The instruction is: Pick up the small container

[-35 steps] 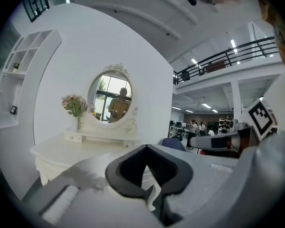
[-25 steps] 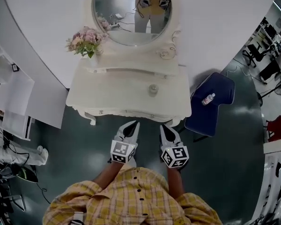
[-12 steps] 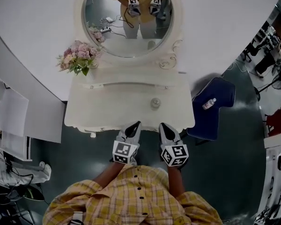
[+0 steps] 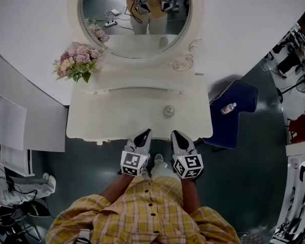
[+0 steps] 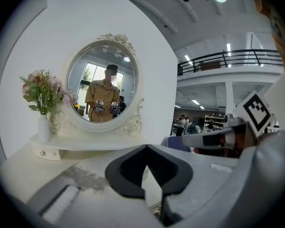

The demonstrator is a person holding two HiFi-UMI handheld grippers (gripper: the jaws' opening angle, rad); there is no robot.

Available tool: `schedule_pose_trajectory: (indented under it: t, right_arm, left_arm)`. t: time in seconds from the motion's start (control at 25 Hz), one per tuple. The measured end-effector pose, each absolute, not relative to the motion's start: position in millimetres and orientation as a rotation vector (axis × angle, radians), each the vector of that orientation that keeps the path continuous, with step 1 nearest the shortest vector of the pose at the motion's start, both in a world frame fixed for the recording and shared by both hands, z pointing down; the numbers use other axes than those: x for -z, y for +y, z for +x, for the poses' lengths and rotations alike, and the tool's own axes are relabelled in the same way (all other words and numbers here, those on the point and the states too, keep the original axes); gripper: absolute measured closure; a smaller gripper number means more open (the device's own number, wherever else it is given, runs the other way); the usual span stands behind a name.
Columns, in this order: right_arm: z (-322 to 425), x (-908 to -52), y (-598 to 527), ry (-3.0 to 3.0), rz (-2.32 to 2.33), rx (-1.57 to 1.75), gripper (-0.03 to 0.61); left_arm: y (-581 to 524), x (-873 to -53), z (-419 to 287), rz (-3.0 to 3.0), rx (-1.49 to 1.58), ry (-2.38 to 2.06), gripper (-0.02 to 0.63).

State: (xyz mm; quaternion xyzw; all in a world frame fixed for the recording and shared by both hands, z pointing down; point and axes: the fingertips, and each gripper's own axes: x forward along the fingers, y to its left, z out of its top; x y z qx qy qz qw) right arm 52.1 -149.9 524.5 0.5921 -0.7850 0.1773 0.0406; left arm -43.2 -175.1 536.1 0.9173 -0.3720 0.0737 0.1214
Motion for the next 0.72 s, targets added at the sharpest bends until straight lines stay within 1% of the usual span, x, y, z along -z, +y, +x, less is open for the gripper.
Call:
schedule_pose_trajectory:
  t: [0.44, 0.52, 0.72]
  right_arm:
    - [68.6, -550.8, -183.5, -2.429, 1.695, -0.614, 0.574]
    - [70.4, -557.1, -191.3, -2.432, 1.681, -0.624, 0.551]
    - [75.2, -573.8, -209.7, -2.434, 1.643, -0.645, 0.523]
  left_arm:
    - [-200.2, -548.6, -20.2, 2.631, -0.27, -1.143, 0.614]
    - [-204.6, -552.7, -17.6, 2.625, -0.284, -1.154, 0.614]
    - [-215.2, -567.2, -10.4, 2.613, -0.315, -1.173, 0.615]
